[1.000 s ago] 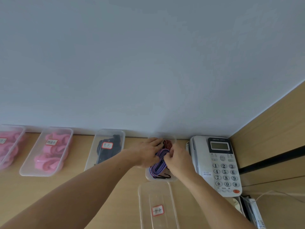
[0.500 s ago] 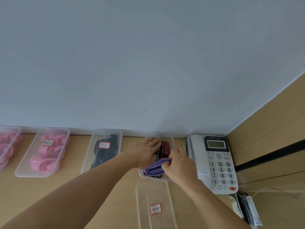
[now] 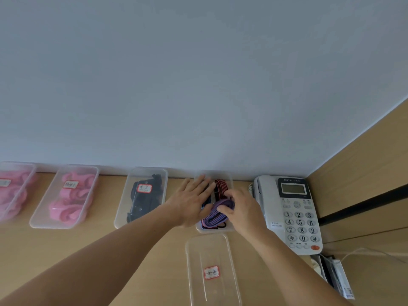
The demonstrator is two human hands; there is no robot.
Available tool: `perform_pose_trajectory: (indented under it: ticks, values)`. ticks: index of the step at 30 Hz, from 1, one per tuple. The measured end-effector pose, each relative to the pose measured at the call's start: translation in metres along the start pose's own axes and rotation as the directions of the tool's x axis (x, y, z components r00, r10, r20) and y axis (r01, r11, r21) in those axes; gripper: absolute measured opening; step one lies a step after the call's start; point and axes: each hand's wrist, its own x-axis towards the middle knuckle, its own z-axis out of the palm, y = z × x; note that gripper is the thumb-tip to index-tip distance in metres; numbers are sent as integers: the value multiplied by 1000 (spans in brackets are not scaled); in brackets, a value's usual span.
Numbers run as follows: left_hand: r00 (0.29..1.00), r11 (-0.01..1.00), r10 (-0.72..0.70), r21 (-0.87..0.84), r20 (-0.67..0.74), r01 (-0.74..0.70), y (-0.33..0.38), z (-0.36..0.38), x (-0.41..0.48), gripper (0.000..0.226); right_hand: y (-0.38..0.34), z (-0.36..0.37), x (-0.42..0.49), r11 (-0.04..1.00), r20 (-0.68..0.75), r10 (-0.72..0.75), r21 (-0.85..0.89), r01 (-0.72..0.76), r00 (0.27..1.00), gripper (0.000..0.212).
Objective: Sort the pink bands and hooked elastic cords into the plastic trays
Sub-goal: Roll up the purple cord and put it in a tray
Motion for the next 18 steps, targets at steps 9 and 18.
perform_pose_trajectory:
  ticks: [9, 18]
  values:
    - [996, 998, -56, 18, -63, 57, 13, 9, -7, 63, 4, 5, -14, 996, -67, 80, 43, -78, 994, 12]
    - [992, 996, -90, 17, -94, 92, 16, 13, -5, 62, 4, 4, -7, 993, -44, -20, -120, 14, 999, 16]
